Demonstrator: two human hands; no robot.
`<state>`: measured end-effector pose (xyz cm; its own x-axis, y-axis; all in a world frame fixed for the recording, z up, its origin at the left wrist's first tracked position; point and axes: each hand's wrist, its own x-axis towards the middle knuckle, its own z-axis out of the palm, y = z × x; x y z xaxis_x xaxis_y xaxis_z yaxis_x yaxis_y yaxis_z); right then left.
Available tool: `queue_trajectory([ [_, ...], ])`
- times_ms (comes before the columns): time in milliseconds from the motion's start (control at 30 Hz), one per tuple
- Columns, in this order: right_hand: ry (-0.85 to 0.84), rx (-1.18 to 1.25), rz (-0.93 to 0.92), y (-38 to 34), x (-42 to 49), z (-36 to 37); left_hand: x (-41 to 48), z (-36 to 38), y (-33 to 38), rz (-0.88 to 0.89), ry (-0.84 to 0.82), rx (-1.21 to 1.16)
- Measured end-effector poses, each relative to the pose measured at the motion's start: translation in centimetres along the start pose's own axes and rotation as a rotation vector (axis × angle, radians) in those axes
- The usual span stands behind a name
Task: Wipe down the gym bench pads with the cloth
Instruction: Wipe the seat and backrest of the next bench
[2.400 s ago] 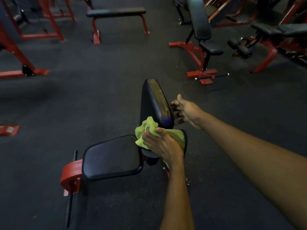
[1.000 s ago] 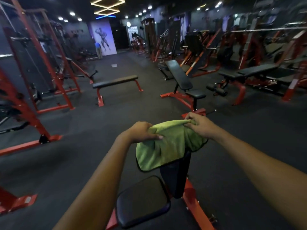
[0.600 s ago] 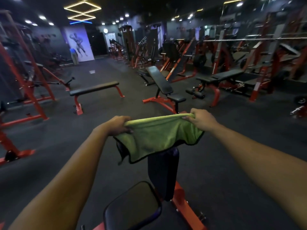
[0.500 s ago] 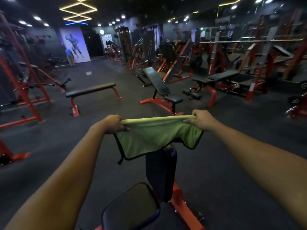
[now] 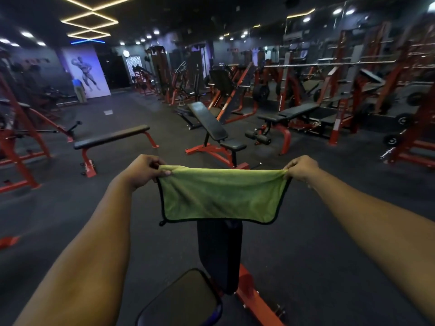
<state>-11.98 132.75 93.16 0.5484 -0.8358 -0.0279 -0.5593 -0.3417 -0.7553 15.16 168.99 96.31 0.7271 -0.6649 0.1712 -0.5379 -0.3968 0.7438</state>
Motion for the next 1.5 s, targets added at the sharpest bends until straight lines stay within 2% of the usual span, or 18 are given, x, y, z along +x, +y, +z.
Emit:
queue_trajectory([
  [133, 0.181, 0.048, 0.022, 0.9, 0.3, 0.5, 0.4, 0.9, -0.1, -0.018, 0.099, 0.015],
  [233, 0.346, 0.134, -0.024, 1.1, -0.1, 1.3, 0.2, 2.6, 1.0, -0.020, 0.321, 0.063],
  [333, 0.566, 0.371, -0.166, 0.3, -1.1, 1.8, -0.7, 4.7, 3.9, 0.074, 0.556, -0.112],
  [400, 0.702, 0.404, -0.208, -0.4, -1.5, 1.5, -0.9, 5.7, 5.9, 0.132, 0.726, -0.208],
  [467, 0.731, 0.370, -0.181, -0.4, -1.4, 1.1, -0.4, 6.3, 7.1, 0.107, 0.797, -0.211],
  [533, 0.662, 0.321, -0.104, 0.5, -0.9, 0.6, 1.0, 6.7, 7.2, -0.055, 0.712, -0.086],
  [600, 0.582, 0.277, -0.003, 1.7, -0.3, 0.1, 2.6, 7.6, 6.9, -0.215, 0.527, 0.036],
  [667, 0.521, 0.283, 0.081, 2.5, 0.1, -0.5, 3.7, 9.5, 7.4, -0.261, 0.415, 0.099],
  [767, 0.437, 0.344, 0.074, 2.6, 0.5, -1.0, 4.9, 13.6, 10.9, -0.223, 0.297, 0.146],
  [833, 0.361, 0.419, -0.046, 2.2, 0.9, -0.9, 5.8, 17.0, 14.6, -0.133, 0.180, 0.169],
  [933, 0.143, 0.502, -0.221, 1.5, 2.3, -1.0, 7.5, 23.1, 19.8, 0.040, 0.030, 0.119],
  [1000, 0.024, 0.546, -0.279, 1.8, 3.4, -2.0, 8.1, 26.2, 22.5, 0.136, -0.018, 0.051],
  [1067, -0.031, 0.604, -0.296, 3.7, 5.5, -3.9, 9.2, 28.9, 24.4, 0.100, -0.065, -0.128],
  [1133, -0.042, 0.592, -0.307, 6.0, 7.7, -6.0, 10.6, 31.1, 25.5, 0.070, -0.170, -0.320],
  [1200, 0.009, 0.483, -0.349, 8.1, 10.2, -8.3, 12.4, 33.6, 26.1, 0.133, -0.203, -0.363],
  [1300, -0.034, 0.423, -0.412, 10.7, 14.5, -12.1, 16.3, 37.9, 25.8, 0.274, -0.145, -0.205],
  [1400, -0.187, 0.415, -0.463, 12.8, 18.5, -16.5, 20.6, 42.4, 24.2, 0.305, -0.386, 0.109],
  [1500, -0.254, 0.371, -0.416, 15.6, 23.9, -20.2, 25.5, 46.3, 23.5, 0.235, -0.443, 0.223],
])
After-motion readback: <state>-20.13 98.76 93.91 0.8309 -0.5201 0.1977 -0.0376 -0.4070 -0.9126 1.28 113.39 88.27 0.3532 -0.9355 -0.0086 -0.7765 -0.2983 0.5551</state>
